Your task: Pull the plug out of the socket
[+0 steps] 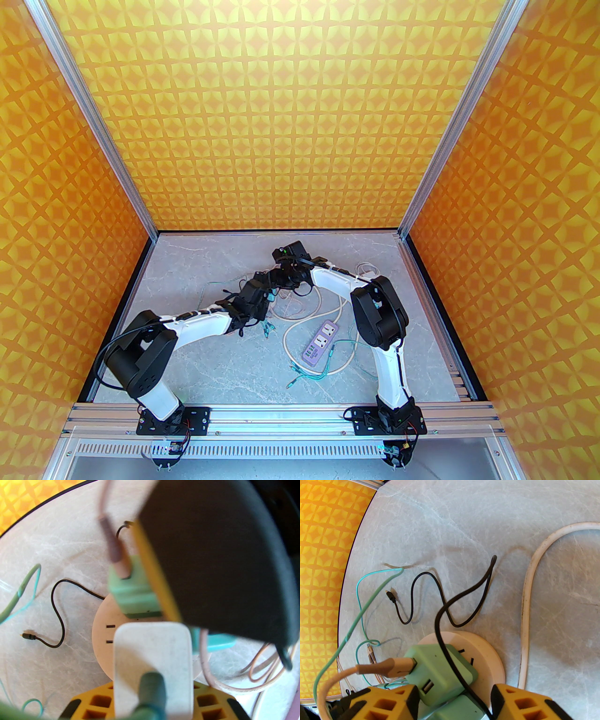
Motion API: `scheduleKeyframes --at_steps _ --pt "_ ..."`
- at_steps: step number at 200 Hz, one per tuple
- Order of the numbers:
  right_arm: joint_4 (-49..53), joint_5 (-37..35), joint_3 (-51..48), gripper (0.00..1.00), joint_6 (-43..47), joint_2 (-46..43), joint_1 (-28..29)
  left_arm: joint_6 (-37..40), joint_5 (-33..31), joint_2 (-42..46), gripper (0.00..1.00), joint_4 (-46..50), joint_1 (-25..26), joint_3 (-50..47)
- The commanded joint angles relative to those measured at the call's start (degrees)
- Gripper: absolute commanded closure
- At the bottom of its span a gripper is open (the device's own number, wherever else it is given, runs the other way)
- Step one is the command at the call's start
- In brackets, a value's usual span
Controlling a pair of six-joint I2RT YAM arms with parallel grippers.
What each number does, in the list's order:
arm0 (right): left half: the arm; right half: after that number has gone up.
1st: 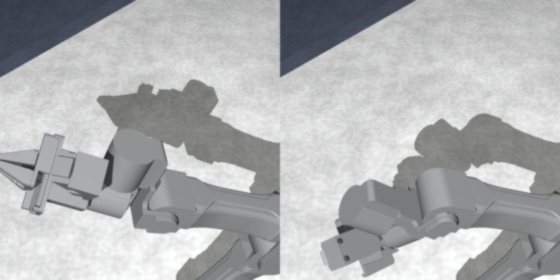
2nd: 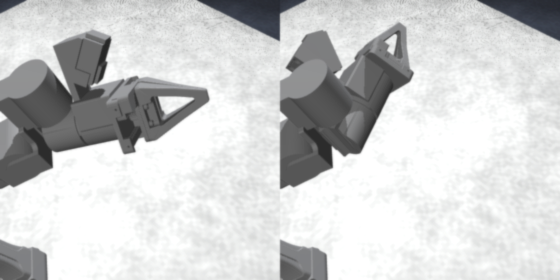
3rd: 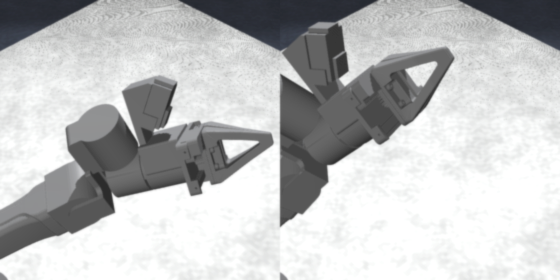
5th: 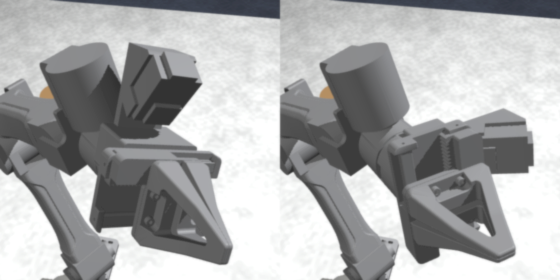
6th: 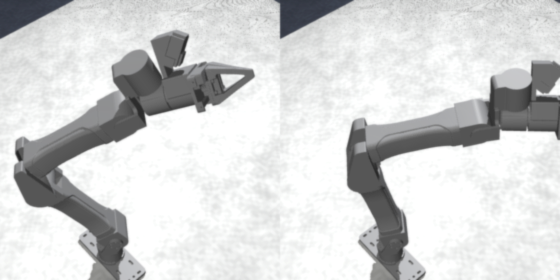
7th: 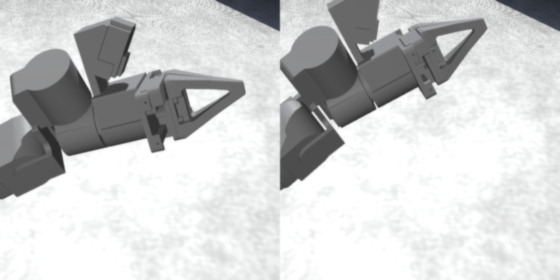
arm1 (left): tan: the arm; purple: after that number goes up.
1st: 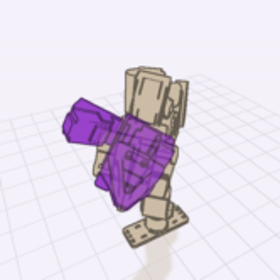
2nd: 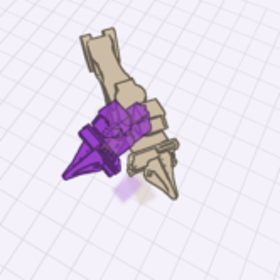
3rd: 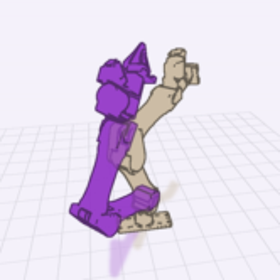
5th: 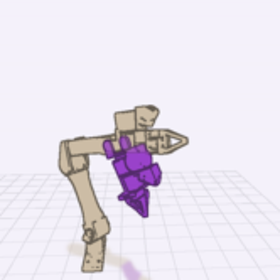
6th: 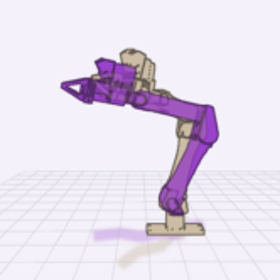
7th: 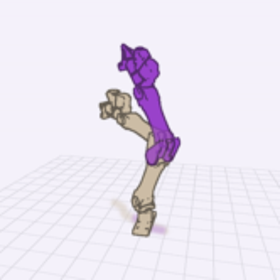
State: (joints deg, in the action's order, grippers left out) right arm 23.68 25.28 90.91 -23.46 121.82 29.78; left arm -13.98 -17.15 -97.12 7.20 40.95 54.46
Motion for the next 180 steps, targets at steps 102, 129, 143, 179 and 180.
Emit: scheduleKeyframes --at_steps 102,129,143,179,180 --pt "8.17 -9.86 -1.53 0.45 1.0 6.16 -0.02 -0.21 7.98 3.81 1.0 0.38 -1.31 2.68" --pt "8.41 -10.08 -1.27 0.45 1.25 6.17 0.37 2.45 7.89 0.59 1.0 4.21 -0.81 6.46" --pt "8.51 -10.33 -1.28 0.45 1.36 6.31 0.46 4.1 7.26 -0.88 1.0 6.04 -0.41 8.13" --pt "8.32 -10.24 -1.33 0.45 1.14 6.59 0.59 4.2 5.83 -1.53 1.0 7.13 0.36 8.49" --pt "8.31 -10.2 -1.34 0.45 1.14 6.64 0.56 4.12 5.86 -1.38 1.0 6.91 0.36 8.26"
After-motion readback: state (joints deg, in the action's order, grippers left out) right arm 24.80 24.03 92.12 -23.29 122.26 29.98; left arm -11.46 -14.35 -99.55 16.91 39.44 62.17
